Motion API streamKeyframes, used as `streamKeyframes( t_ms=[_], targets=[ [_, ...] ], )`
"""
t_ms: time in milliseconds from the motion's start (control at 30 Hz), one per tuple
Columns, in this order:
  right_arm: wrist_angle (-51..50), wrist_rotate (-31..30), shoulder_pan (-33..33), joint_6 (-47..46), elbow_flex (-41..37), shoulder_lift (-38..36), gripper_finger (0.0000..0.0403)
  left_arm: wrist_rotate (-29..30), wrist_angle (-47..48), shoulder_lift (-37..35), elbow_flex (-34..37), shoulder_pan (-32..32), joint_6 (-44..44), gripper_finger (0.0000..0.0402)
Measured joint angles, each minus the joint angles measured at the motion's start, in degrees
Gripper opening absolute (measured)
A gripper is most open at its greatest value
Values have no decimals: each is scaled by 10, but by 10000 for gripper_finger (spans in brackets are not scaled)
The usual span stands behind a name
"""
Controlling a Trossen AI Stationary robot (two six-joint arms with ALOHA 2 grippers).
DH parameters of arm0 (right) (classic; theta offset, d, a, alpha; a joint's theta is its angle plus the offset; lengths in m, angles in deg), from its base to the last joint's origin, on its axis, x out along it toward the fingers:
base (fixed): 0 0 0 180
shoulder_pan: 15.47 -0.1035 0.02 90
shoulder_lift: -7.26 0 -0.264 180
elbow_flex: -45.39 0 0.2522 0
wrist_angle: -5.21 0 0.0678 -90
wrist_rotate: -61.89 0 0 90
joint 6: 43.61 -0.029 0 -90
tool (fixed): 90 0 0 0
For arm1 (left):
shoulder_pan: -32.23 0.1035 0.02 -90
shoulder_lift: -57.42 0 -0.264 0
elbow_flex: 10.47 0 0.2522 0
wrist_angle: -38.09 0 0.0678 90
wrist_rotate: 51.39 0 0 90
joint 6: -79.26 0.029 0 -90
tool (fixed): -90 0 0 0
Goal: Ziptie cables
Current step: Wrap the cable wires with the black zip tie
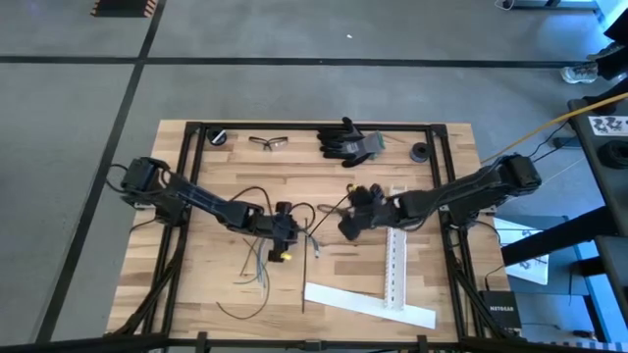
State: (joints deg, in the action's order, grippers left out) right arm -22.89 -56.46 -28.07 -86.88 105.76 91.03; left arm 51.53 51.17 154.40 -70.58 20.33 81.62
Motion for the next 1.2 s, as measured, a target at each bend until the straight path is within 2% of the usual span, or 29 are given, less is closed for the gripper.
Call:
streamKeyframes(
  t_ms=[200, 333, 467, 667, 867, 1100, 1200],
  targets=[
    [107, 20, -49, 16, 0, 74, 260, -3, -2, 32, 0, 23, 43, 184],
    [151, 5, -82, 7, 0, 93, 260, -45, -1, 32, -1, 44, 24, 184],
    [176, -51, -121, 3, 0, 99, 260, -73, 1, 37, 0, 61, -16, 184],
    [175, -149, -151, 35, 0, 99, 260, -75, -13, 46, 0, 53, -3, 178],
    [176, -162, -152, 49, 0, 117, 260, -91, -29, 73, -1, 55, 6, 121],
    [177, -156, -151, 50, 0, 143, 260, -80, -48, 63, -2, 70, -13, 16],
    [177, -155, -151, 50, 0, 146, 260, -50, -38, 48, -3, 65, -18, 7]
  ],
)
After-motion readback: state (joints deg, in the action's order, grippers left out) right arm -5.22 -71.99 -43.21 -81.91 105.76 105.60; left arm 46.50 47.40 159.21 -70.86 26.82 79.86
